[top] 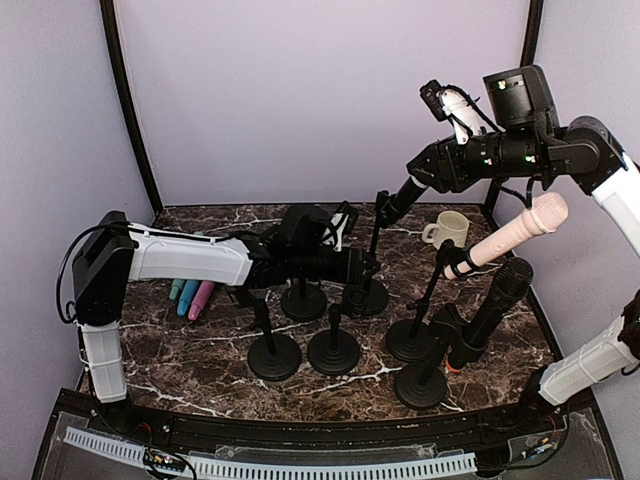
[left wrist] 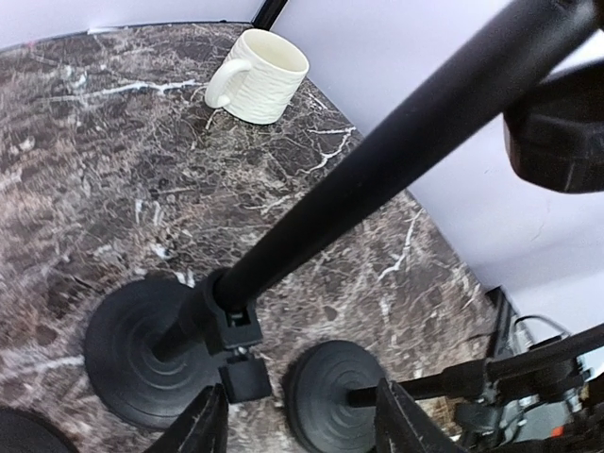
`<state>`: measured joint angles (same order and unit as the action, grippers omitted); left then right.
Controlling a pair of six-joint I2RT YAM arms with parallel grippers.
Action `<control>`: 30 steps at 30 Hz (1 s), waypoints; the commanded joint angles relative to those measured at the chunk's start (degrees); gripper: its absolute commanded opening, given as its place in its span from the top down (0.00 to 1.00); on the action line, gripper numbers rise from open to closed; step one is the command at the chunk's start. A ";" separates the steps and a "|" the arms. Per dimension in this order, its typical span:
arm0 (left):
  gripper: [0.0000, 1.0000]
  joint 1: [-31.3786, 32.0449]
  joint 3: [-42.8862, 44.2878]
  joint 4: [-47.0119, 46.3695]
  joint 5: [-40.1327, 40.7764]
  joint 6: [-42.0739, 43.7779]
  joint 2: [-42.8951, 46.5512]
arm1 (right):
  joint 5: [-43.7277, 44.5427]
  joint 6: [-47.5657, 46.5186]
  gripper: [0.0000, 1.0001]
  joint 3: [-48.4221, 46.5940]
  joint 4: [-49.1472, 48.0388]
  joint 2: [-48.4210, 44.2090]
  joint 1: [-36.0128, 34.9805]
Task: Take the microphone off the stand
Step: Unscrew the knob on the microphone stand.
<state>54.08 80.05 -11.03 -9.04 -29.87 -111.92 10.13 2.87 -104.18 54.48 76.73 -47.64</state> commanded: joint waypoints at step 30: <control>0.82 -1.19 -7.17 -16.37 2.89 -29.45 -1.81 | -1.91 -0.25 0.83 3.08 -3.41 -2.50 0.47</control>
<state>53.49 74.83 -22.96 -6.55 -56.42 -113.65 9.61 2.28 -101.80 52.69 75.31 -47.31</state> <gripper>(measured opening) 0.218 0.455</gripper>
